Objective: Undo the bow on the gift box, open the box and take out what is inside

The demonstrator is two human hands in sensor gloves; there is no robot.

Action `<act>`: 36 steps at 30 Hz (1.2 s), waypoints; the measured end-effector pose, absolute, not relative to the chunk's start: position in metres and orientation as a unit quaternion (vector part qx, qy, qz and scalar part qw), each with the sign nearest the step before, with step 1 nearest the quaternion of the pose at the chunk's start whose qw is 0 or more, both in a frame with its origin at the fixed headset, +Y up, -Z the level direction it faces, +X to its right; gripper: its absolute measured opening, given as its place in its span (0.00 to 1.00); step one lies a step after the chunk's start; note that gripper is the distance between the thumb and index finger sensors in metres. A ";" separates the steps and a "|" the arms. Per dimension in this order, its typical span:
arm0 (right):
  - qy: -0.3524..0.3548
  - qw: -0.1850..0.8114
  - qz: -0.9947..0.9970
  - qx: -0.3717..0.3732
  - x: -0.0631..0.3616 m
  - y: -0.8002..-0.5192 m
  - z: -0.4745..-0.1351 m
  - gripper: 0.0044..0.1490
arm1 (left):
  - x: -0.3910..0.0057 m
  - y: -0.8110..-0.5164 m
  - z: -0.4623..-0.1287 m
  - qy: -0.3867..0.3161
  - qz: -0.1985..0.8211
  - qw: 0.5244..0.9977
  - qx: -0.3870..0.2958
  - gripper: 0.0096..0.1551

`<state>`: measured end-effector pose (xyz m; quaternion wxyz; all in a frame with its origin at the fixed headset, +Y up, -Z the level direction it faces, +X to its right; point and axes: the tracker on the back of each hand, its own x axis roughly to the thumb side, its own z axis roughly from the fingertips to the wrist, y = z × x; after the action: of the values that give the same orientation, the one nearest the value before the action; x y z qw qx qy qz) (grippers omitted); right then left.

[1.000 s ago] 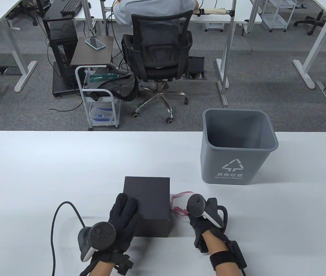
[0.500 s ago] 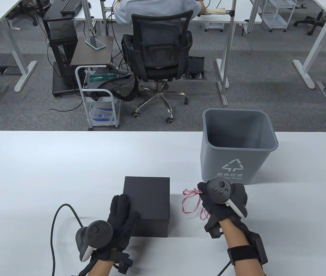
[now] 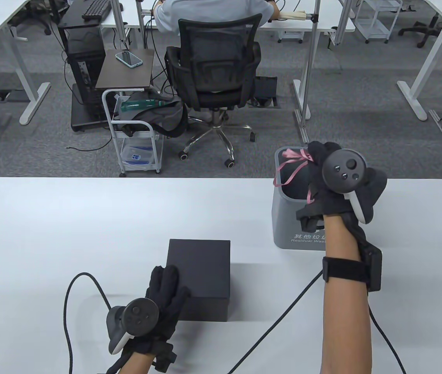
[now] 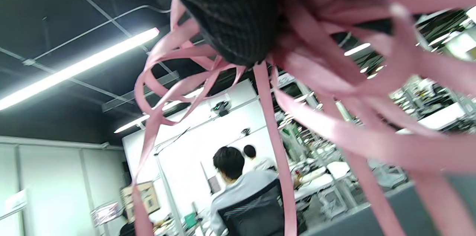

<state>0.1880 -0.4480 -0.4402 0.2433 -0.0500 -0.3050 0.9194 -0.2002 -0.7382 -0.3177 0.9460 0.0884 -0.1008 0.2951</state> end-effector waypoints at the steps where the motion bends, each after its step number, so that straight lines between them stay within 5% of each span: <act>1: -0.314 0.240 0.916 -0.066 0.194 -0.449 -0.449 0.21 | -0.200 -0.738 -0.317 -0.100 0.296 0.946 0.088 0.42; 10: -0.245 0.254 0.923 -0.153 0.222 -0.513 -0.512 0.22 | -0.200 -0.736 -0.317 -0.099 0.288 0.949 0.082 0.42; 15: 0.019 0.238 0.952 -0.192 0.225 -0.530 -0.526 0.56 | -0.200 -0.737 -0.318 -0.107 0.283 0.949 0.092 0.42; 17: 0.057 0.270 0.946 -0.170 0.227 -0.526 -0.522 0.63 | -0.201 -0.737 -0.318 -0.107 0.286 0.948 0.092 0.42; 21: -0.048 0.308 0.941 -0.131 0.221 -0.506 -0.499 0.57 | -0.201 -0.738 -0.318 -0.108 0.290 0.946 0.092 0.42; 24: -0.160 0.344 0.925 -0.026 0.201 -0.486 -0.462 0.51 | -0.202 -0.739 -0.318 -0.109 0.300 0.943 0.090 0.42; 28: -0.176 0.363 0.907 0.116 0.168 -0.483 -0.404 0.50 | -0.203 -0.740 -0.321 -0.119 0.307 0.940 0.091 0.45; 32: -0.167 0.370 0.891 0.204 0.139 -0.513 -0.355 0.49 | -0.202 -0.733 -0.321 -0.148 0.240 0.955 0.091 0.54; 36: -0.168 0.357 0.872 0.291 0.118 -0.574 -0.333 0.46 | -0.197 -0.732 -0.323 -0.164 0.194 0.965 0.071 0.56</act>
<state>0.1178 -0.5744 -0.3327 0.3569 0.2910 -0.1682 0.8716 -0.1971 -0.7320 -0.3235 0.9646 0.0707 -0.1641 0.1940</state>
